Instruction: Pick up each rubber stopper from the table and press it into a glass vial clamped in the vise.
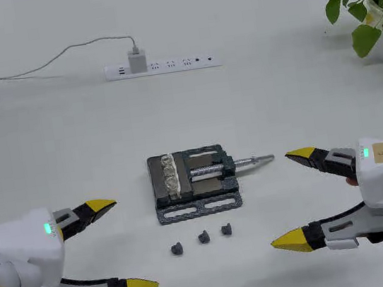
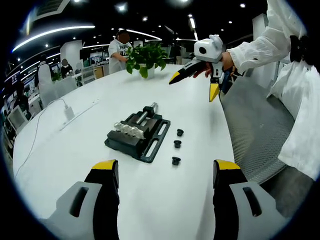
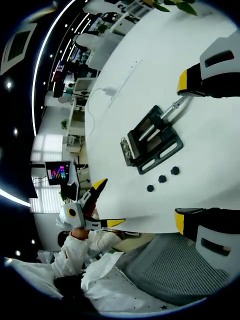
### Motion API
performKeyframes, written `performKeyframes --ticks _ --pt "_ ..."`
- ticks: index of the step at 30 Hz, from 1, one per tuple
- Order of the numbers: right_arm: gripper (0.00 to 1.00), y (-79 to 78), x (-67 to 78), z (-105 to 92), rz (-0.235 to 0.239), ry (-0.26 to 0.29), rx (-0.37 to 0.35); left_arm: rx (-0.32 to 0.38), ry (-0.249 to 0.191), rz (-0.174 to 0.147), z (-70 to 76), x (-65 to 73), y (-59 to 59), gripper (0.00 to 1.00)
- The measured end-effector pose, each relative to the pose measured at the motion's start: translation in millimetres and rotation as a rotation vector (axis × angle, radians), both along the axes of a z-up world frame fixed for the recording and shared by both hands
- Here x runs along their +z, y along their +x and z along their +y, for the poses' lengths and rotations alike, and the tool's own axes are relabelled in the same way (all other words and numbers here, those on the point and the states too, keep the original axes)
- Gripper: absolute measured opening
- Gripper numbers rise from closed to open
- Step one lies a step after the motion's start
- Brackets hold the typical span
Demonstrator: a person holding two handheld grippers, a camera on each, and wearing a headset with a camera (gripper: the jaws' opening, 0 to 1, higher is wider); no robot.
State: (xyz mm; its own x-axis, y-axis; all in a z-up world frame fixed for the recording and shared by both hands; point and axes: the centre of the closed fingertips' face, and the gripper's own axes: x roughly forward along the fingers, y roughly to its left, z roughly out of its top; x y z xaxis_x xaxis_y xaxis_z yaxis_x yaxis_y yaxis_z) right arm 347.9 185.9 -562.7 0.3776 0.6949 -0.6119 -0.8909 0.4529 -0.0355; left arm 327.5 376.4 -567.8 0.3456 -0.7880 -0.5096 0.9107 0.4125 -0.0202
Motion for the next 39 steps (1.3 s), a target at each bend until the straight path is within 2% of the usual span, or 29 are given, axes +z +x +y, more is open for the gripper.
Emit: performKeyframes --ticks 11,19,21,27,35,39 --pt "0.9 0.4 0.1 -1.3 -0.001 0.0 -0.004 -0.024 0.034 0.03 -5.9 -11.1 1.4 0.62" --pt "0.89 -0.6 -0.3 -4.4 0.002 -0.002 -0.01 -0.056 0.072 0.054 -10.2 -25.9 2.5 0.54" --pt "0.89 -0.8 -0.3 -4.8 0.002 -0.001 -0.012 -0.065 0.075 0.054 -12.9 -28.7 2.6 0.51" --pt "0.89 -1.3 -0.6 -6.3 0.004 -0.001 -0.016 -0.09 0.098 0.081 -21.5 -40.0 2.3 0.44" --pt "0.88 -0.2 -0.2 -9.8 0.004 -0.001 -0.026 -0.119 0.113 0.09 -33.4 -49.9 4.3 0.32" --pt "0.88 -0.3 -0.4 -10.7 0.007 -0.002 -0.029 -0.136 0.127 0.095 -38.0 -55.7 4.3 0.29"
